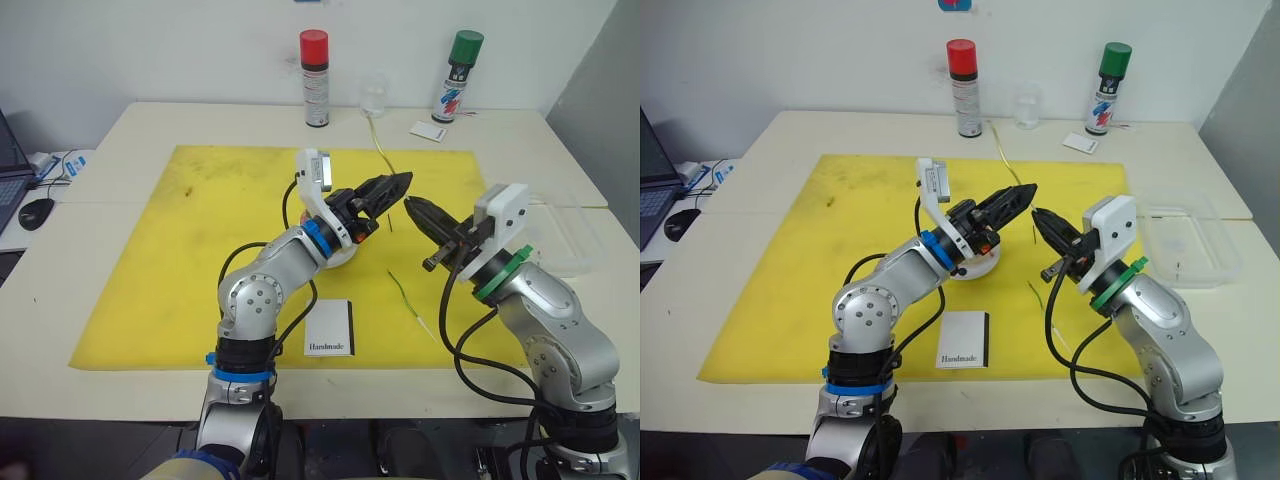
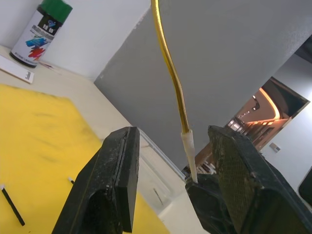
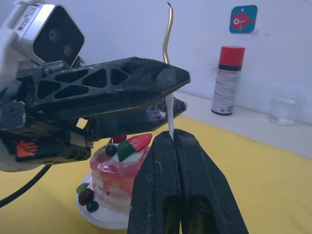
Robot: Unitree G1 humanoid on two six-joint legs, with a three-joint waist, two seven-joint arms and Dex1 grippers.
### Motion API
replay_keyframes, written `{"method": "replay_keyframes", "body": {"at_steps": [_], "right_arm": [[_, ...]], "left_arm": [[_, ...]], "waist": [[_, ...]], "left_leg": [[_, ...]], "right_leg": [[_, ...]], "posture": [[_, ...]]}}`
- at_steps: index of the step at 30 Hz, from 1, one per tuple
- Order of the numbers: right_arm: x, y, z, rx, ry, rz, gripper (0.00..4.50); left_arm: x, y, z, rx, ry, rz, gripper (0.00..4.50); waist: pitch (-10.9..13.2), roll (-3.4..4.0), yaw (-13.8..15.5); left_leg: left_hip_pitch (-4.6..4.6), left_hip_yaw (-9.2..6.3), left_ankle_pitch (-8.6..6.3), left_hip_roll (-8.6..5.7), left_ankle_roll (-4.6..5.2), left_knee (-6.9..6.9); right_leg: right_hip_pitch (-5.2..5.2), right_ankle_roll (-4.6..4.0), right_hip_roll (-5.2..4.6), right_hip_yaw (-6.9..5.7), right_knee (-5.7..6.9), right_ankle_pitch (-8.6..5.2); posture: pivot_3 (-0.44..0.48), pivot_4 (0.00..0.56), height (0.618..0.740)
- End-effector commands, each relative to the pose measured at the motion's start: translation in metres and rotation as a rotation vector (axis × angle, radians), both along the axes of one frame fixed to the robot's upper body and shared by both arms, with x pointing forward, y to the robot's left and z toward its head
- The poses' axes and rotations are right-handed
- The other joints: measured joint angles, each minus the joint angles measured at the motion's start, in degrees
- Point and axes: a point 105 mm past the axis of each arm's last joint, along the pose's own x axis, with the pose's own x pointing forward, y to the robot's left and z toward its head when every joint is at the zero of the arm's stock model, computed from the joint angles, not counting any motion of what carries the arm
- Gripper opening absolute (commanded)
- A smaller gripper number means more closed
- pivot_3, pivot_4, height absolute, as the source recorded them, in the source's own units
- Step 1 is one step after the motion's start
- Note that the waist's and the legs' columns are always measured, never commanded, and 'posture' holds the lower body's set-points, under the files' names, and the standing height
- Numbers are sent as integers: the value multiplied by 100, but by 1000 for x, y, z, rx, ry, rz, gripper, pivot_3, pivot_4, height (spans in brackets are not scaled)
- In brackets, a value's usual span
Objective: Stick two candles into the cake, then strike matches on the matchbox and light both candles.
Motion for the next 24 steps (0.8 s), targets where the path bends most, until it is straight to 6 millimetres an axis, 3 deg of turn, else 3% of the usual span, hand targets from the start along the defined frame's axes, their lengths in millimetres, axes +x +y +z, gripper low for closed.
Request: {"method": "replay_keyframes", "body": {"at_steps": [1, 4, 7, 14, 18, 21, 24], "right_arm": [[-5, 3, 13, 1, -62, 14, 0], [-5, 4, 13, 0, -64, 15, 0], [-5, 4, 12, -2, -60, 13, 0], [-4, 2, 10, -1, -52, 7, 0], [-4, 5, 10, -3, -50, 32, 0], [-2, 9, 7, -26, -37, 45, 602], [3, 14, 6, -52, -37, 49, 1632]], "left_arm": [[-4, -3, 15, -19, -65, -24, 2561], [-4, -2, 18, -32, -74, -32, 2561], [-5, -1, 22, -53, -83, -34, 2000], [-6, 0, 19, -46, -82, -37, 28], [-3, 4, 15, -24, -79, -16, 28], [5, 17, 20, -11, -93, 35, 0], [13, 42, 28, 18, -126, 111, 0]], "waist": [[0, 0, 1], [0, 0, 1], [0, 0, 1], [0, 0, 2], [0, 0, 2], [0, 0, -8], [1, 0, -54]], "left_leg": [[0, 0, 0, 0, 0, 0], [0, 0, 0, 0, 0, 0], [0, 0, 0, 0, 0, 0], [-2, 0, 0, 0, 0, 0], [-2, 0, 0, 0, 0, -1], [-2, 0, 0, 0, 0, -1], [-1, -1, 0, 1, 0, -2]], "right_leg": [[0, 0, 0, 0, 0, 0], [0, 0, 0, 0, 0, 0], [0, 1, 0, 0, 0, -1], [-1, 1, 0, 0, -2, -1], [-1, 1, 0, 0, -3, -1], [-2, 1, 0, 0, -3, -1], [-4, 1, 1, 0, -1, -1]], "posture": [[0, 150, 740], [0, 150, 740], [0, 150, 740], [0, 150, 740], [0, 150, 740], [0, 150, 740], [0, 150, 740]]}}
